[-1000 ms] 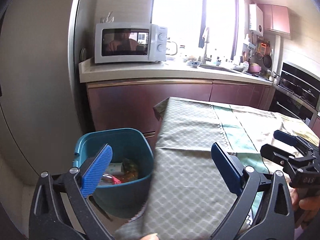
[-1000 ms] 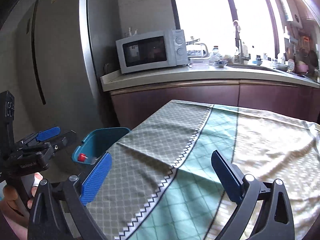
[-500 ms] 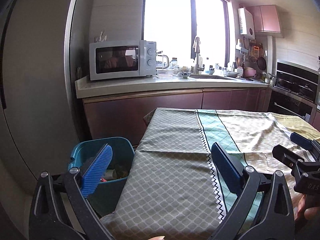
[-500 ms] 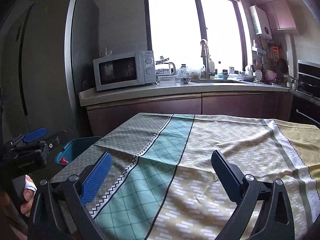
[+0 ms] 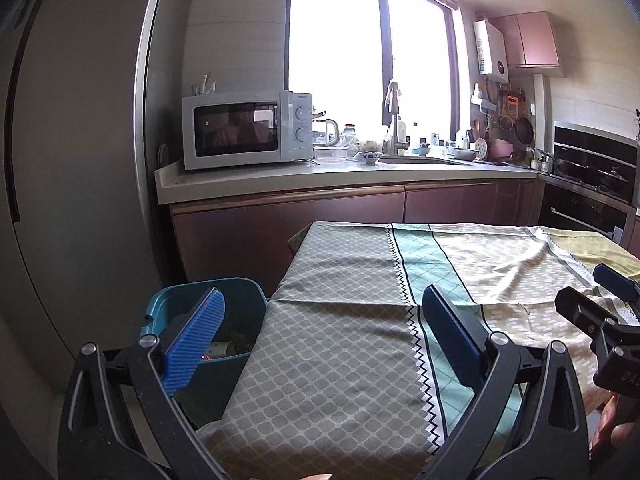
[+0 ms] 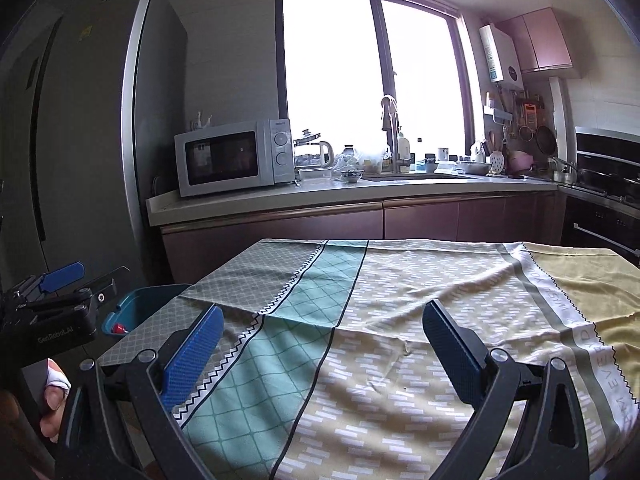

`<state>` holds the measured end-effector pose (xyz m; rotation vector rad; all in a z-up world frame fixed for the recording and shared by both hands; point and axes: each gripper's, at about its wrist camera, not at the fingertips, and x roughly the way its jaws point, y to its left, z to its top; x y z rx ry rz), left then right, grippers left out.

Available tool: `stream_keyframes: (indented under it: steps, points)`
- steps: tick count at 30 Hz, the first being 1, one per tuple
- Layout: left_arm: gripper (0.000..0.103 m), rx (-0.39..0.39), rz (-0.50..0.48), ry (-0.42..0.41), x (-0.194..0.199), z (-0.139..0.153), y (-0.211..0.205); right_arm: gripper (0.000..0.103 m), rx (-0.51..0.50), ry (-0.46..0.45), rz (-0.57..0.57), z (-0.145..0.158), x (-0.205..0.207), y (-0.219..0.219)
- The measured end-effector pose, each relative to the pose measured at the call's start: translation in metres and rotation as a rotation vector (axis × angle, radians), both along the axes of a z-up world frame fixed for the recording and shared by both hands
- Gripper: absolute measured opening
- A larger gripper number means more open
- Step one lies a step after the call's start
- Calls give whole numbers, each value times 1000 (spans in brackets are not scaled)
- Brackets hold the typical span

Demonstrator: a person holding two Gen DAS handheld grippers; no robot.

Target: Collect trash

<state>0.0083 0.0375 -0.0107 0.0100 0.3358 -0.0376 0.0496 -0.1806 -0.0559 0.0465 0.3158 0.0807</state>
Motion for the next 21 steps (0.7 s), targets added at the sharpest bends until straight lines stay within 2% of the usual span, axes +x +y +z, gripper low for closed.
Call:
stream_keyframes:
  steps: [21]
  points:
    - [97, -4, 20, -17, -12, 2, 7, 96, 8, 1, -20, 0, -4, -1]
